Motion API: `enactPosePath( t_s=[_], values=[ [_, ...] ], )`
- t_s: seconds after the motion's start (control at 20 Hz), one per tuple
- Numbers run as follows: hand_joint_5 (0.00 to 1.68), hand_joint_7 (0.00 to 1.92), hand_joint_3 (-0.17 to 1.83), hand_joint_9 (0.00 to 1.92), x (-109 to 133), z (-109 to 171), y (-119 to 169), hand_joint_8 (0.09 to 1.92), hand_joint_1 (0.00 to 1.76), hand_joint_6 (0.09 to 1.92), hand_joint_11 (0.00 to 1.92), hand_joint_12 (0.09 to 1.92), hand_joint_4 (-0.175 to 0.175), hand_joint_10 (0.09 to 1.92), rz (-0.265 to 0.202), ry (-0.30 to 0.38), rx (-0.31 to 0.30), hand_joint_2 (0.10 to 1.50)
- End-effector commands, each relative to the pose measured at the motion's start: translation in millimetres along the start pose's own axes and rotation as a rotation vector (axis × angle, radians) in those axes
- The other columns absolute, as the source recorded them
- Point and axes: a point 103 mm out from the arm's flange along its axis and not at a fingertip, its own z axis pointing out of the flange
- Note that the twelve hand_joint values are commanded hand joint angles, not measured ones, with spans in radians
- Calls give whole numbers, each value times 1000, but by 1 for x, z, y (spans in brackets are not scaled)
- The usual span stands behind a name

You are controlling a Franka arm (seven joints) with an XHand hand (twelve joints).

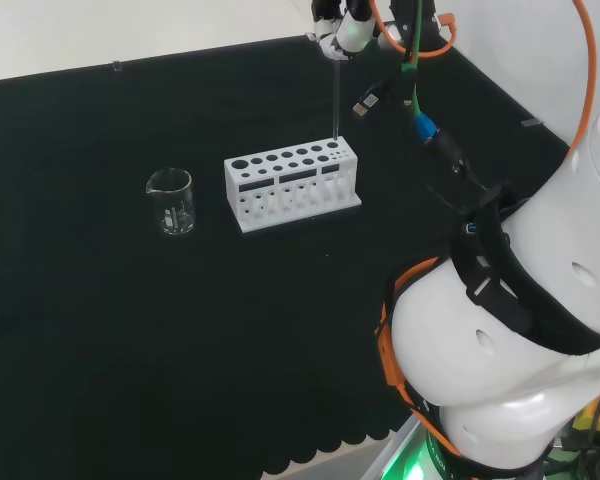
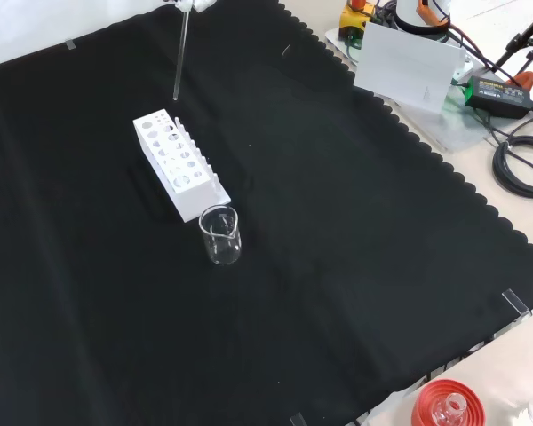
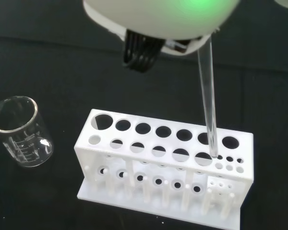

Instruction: Stir in the beaker to the left of the white test tube rack with the glass rod.

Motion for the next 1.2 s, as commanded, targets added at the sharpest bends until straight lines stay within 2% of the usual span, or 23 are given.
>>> enactPosePath(
  t_s=[0.05,0.25,0.55,1.0,1.2],
  values=[
    [1106,1308,911,1663,2,1,1,959,1325,871,1590,748,-175,611,-2,2,3,561],
    [1107,1308,910,1665,6,4,3,958,1325,869,1592,747,-175,608,-12,21,-4,561],
    [1107,1309,908,1668,21,5,15,956,1325,867,1593,745,-175,605,-57,45,-6,562],
    [1108,1310,904,1672,63,-12,36,951,1325,863,1595,741,-175,596,-174,53,-26,563],
    [1109,1310,902,1674,80,-20,39,950,1325,861,1596,740,-175,593,-206,55,-41,564]
  ],
)
